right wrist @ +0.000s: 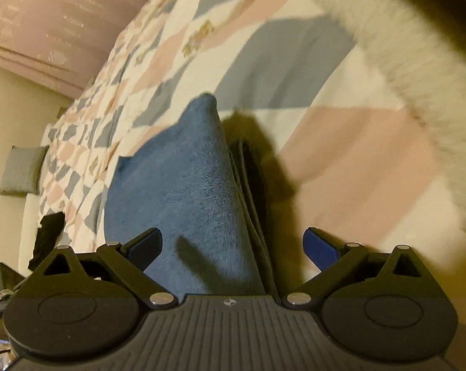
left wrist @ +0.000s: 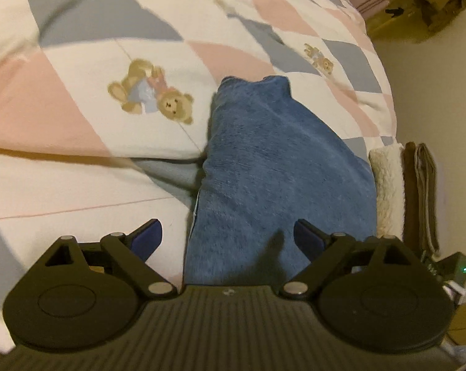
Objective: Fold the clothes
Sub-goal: 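Grasp the folded blue towel with the right gripper while the left gripper grasps beside it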
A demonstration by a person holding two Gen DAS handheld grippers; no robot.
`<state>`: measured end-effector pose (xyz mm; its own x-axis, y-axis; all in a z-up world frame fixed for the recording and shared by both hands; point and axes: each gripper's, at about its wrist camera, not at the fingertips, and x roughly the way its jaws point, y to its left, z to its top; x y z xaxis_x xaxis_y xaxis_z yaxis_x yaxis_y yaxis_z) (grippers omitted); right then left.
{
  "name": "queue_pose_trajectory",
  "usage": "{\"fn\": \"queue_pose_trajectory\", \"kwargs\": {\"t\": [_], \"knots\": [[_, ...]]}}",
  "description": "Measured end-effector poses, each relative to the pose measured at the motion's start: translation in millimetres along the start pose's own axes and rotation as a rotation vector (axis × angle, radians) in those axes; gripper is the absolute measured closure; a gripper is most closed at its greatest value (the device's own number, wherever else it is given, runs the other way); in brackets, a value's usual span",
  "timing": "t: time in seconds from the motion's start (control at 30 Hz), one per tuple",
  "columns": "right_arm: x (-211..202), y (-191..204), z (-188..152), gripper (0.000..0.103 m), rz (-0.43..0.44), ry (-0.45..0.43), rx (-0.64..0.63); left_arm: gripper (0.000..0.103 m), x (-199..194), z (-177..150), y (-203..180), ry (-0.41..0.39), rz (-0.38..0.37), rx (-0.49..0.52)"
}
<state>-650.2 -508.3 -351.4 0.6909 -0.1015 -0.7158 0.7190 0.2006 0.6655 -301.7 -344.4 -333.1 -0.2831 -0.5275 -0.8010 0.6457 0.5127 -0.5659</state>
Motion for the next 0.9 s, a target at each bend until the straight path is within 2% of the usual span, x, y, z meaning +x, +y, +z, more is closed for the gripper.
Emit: {"fn": "queue_pose_trajectory", "kwargs": {"t": [0.2,0.23,0.27,0.3,0.37,0.4,0.43,0.5,0.57,0.63,0.7,0.77,0.9], "knots": [[32.7,-6.8,8.1,0.006,0.061,0.103,0.023,0.015,23.0,6.1,14.4,0.013,-0.126,-0.057],[37.7,-6.4,9.0,0.014,0.071,0.121,0.024,0.021,27.7,8.3,13.3,0.023,-0.143,-0.046],[41.1,-6.3,9.4,0.021,0.088,0.134,0.032,0.033,31.4,10.6,11.9,0.032,-0.153,-0.033],[42.8,-6.6,9.4,0.025,0.102,0.142,0.044,0.036,33.3,13.5,9.7,0.039,-0.152,-0.013],[38.8,-10.0,8.2,0.047,0.15,0.146,0.08,0.049,36.6,18.9,6.7,0.056,-0.153,0.02],[35.2,-11.1,7.7,0.049,0.167,0.145,0.095,0.053,37.2,21.0,8.7,0.069,-0.163,0.023],[31.0,-10.9,6.6,0.05,0.169,0.141,0.102,0.056,37.8,23.1,10.6,0.081,-0.172,0.026],[29.3,-11.9,3.8,0.048,0.157,0.139,0.12,0.055,39.0,27.4,14.4,0.106,-0.191,0.032],[37.6,-15.9,3.4,0.037,0.133,0.131,0.161,0.053,42.0,31.9,18.2,0.13,-0.206,0.032],[45.3,-16.4,4.4,0.036,0.128,0.125,0.186,0.055,52.1,38.8,16.1,0.153,-0.192,0.03],[43.8,-12.1,5.0,0.044,0.119,0.121,0.19,0.06,52.9,46.4,5.4,0.169,-0.172,0.092],[34.2,-5.0,2.1,0.056,0.12,0.104,0.206,0.07,44.6,56.3,-5.1,0.183,-0.174,0.148],[2.9,23.3,-14.2,0.065,0.133,0.0,0.273,0.075,24.1,88.7,-39.1,0.206,-0.195,0.304]]}}
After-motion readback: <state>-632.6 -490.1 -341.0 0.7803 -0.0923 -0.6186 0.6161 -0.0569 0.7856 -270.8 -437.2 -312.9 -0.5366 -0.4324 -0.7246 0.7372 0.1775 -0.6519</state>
